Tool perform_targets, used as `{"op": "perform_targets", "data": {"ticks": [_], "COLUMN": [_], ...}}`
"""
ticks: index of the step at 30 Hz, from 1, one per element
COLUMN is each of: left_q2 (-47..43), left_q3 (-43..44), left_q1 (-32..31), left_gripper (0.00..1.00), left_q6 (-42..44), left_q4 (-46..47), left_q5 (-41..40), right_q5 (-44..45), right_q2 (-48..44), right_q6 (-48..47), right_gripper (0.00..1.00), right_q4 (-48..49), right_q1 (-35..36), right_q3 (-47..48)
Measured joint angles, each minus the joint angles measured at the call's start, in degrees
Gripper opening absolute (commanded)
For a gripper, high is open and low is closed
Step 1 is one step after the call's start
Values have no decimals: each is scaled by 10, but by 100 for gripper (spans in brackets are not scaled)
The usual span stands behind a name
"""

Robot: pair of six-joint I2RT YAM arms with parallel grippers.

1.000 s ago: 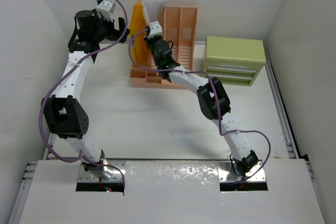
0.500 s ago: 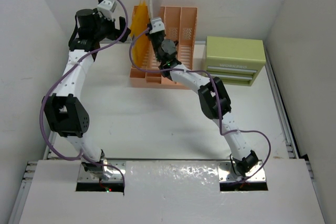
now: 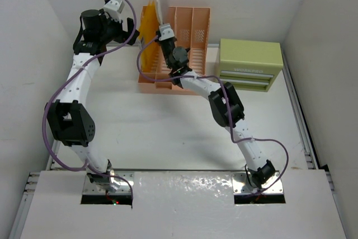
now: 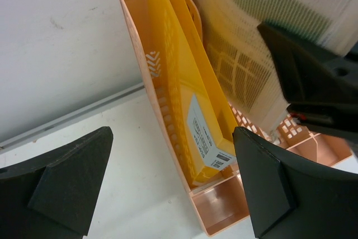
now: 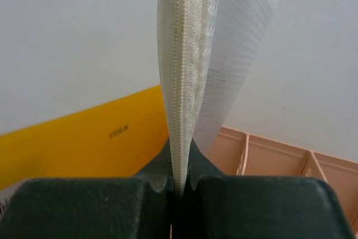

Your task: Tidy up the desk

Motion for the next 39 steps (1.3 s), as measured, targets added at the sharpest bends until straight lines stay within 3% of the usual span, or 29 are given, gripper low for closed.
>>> {"op": "perform_targets", "data": {"ticks": [6, 14, 21, 25, 26, 27, 30, 31, 37, 39], "left_q2": [0, 0, 0, 0, 0, 0, -2, -3, -6, -6], "left_q3": [0, 0, 0, 0, 0, 0, 0, 0, 5, 14], "left_q1": [0, 0, 0, 0, 0, 0, 0, 0, 0, 0], "left_gripper": [88, 87, 88, 93, 94, 94, 97, 99, 100, 100], "left_q6": [0, 0, 0, 0, 0, 0, 0, 0, 0, 0], "left_q4": [0, 0, 0, -2, -2, -3, -9, -11, -32, -49], "left_q5": [1, 3, 6, 10, 11, 12, 14, 15, 22, 24], "right_q5": [-4, 17, 46, 70, 77, 82, 89, 89, 85, 80], "right_q2": [40, 41, 0, -11, -14, -19, -36, -44, -136, -181], "right_q6": [-18, -12, 32, 71, 82, 93, 124, 131, 157, 160], "right_gripper": [0, 0, 0, 1, 8, 27, 50, 65, 99, 99], "right_q4": [29, 74, 100, 84, 78, 70, 49, 45, 38, 41], "right_q1": [1, 1, 0, -2, -2, -2, -3, -4, -8, -8], "right_q3": [-8, -136, -216, -223, -224, -226, -246, -258, -372, -412]}}
